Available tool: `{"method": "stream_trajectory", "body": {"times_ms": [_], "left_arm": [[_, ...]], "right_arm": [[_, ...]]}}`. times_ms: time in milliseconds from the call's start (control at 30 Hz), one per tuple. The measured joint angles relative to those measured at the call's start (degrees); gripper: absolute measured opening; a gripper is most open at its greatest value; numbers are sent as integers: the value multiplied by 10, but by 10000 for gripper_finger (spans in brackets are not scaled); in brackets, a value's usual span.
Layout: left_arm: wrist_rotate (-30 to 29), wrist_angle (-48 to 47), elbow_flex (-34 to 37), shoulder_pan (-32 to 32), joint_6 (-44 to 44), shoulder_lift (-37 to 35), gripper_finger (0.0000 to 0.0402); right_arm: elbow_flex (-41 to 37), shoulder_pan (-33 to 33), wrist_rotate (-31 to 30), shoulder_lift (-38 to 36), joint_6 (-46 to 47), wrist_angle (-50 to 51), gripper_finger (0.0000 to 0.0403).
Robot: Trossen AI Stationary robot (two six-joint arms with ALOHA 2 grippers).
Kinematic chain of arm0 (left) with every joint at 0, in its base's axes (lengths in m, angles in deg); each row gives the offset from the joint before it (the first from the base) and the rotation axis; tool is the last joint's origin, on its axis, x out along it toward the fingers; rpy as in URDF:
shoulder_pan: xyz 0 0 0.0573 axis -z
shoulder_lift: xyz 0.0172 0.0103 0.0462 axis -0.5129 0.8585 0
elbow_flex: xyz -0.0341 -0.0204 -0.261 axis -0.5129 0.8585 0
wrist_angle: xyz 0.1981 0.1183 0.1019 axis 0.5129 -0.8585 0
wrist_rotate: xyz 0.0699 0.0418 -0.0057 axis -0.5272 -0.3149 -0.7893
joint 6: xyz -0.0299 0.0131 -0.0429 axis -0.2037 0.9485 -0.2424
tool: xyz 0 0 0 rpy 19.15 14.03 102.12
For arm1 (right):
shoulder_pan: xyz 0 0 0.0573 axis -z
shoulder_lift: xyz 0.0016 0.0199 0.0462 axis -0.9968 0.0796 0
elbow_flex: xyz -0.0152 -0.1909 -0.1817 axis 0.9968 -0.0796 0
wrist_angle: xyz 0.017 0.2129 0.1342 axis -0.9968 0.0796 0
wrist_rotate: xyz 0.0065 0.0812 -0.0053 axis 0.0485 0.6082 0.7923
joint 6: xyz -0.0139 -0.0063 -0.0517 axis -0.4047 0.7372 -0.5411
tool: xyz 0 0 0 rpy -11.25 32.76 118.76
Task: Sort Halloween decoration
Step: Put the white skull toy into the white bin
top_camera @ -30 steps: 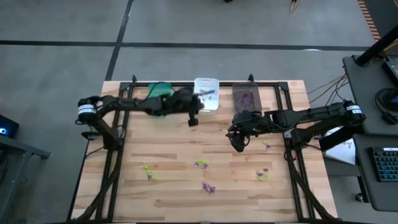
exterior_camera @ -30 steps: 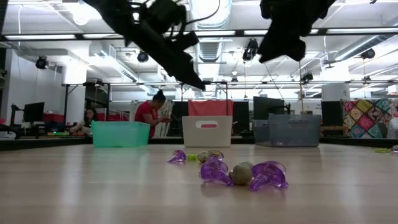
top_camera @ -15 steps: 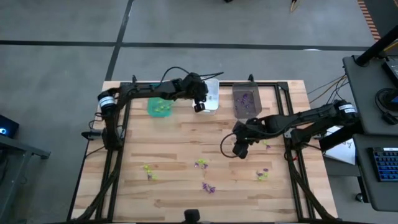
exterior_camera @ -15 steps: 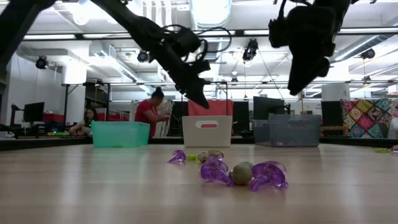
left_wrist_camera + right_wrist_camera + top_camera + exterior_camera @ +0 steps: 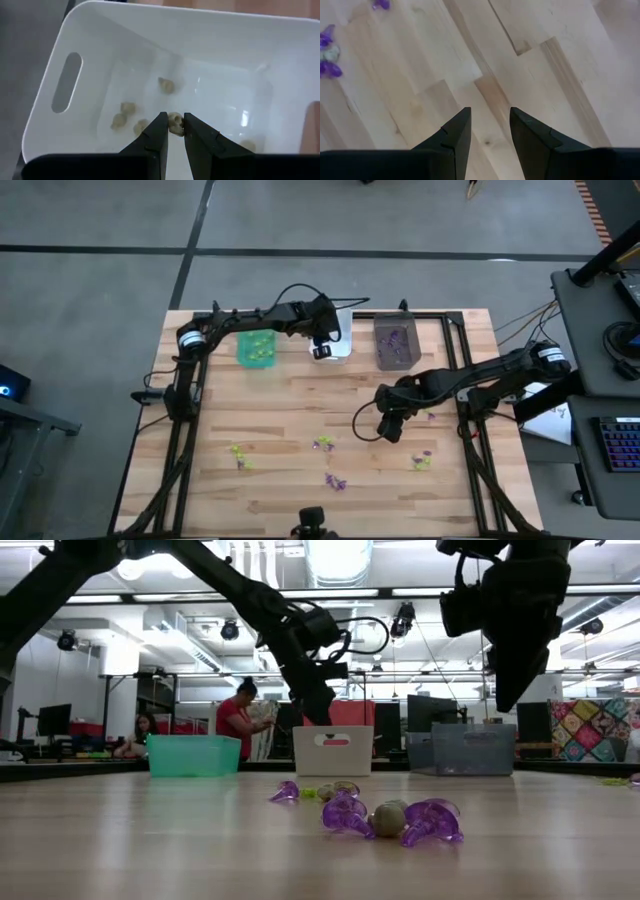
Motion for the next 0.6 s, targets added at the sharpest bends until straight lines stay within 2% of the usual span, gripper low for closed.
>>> {"method": "stream_trajectory", "body": {"times_ms": [300, 600], "left_arm": [[0, -43, 1, -3, -35, 3, 38], [1, -43, 1, -3, -48, 4, 46]], "right_arm": [[0, 0, -1, -7, 0, -1, 127], [0, 0, -1, -7, 0, -2, 127]]}}
